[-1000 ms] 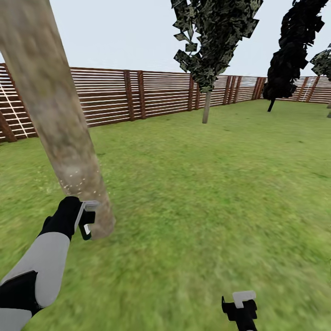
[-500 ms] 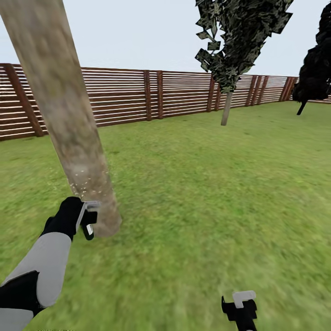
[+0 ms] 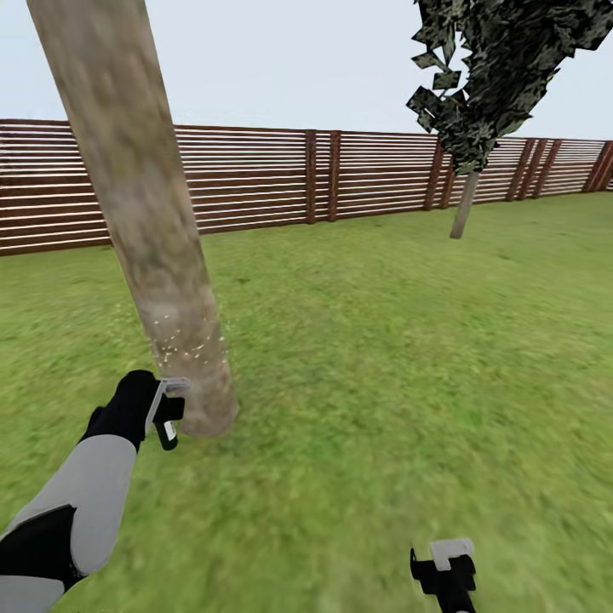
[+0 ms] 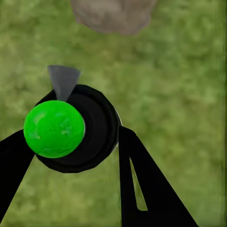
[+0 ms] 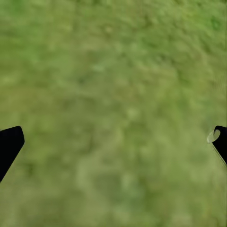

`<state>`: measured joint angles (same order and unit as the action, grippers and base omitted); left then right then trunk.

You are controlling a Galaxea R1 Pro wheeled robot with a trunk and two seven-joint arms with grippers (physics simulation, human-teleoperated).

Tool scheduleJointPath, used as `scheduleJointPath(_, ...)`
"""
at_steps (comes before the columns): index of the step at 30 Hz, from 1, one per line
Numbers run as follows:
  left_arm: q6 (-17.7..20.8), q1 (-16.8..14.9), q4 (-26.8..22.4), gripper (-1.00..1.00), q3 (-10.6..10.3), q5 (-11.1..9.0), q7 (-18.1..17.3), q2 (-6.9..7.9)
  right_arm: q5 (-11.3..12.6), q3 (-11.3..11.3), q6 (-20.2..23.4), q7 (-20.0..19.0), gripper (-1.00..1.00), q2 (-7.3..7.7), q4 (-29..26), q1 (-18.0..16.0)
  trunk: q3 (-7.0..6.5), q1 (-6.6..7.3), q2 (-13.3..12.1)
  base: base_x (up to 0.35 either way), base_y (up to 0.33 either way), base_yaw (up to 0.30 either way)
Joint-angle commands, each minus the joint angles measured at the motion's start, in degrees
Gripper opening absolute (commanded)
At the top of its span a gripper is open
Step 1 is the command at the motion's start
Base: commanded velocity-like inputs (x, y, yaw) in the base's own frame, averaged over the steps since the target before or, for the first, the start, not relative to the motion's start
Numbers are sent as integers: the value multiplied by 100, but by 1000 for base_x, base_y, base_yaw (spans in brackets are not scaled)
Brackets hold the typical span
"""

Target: In the garden, pick up the pesticide atomizer on the floor and spray pesticide onto both trees until each tree trunk is fully covered.

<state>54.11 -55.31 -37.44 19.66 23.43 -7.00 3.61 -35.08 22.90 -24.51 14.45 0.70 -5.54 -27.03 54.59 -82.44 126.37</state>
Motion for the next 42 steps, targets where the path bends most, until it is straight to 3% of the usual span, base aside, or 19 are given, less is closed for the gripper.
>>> scheduleJointPath(1, 14, -6, -11, -100, 33, 88, -56, -19, -61, 39, -19, 23, 100, 0, 9, -4, 5, -1, 2, 171, -251, 277)
scheduleJointPath(4, 8, -6, -12, -100, 49, 106, -61, 54, -61, 39, -19, 23, 100, 0, 9, -4, 5, -1, 2, 171, -251, 183)
scheduleJointPath(7, 3, 2, 20, -100, 47, 106, -64, 220, -61, 39, -19, 23, 100, 0, 9, -4, 5, -1, 2, 164, -251, 25)
scheduleJointPath(12, 3, 3, 97, -100, 33, 77, -64, 63, -61, 39, -19, 24, 100, 1, 9, -4, 5, -1, 2, 110, -258, 70)
scheduleJointPath(18, 3, 3, 95, -100, 47, 89, -64, 118, -61, 39, -19, 24, 100, 2, 9, -4, 5, -1, 2, -64, -254, 268)
scheduleJointPath(23, 6, -73, 15, -100, 30, 83, -56, 22, -57, 39, -19, 24, 100, 0, 4, -4, 5, -1, 2, -77, -89, 277)
scheduleJointPath(26, 42, -354, 7, -100, 5, 98, -47, -229, -53, 39, -19, 28, 100, 7, 3, -4, 5, -1, 2, -2, -3, 146)
scheduleJointPath(28, 73, -615, 8, -100, 3, 105, -37, -297, -56, 39, -19, 31, 100, 9, 1, -4, 5, -1, 2, 0, 0, 17)
scheduleJointPath(32, 91, -701, -74, -100, 5, 137, -43, -167, -52, 42, -19, 31, 100, 31, 1, -4, 5, -1, 2, 1, -4, 1)
scheduleJointPath(42, 91, -665, -150, -100, 13, 101, -47, -176, -55, 39, -19, 24, 100, 31, 1, -4, 5, -1, 2, 121, -249, 0)
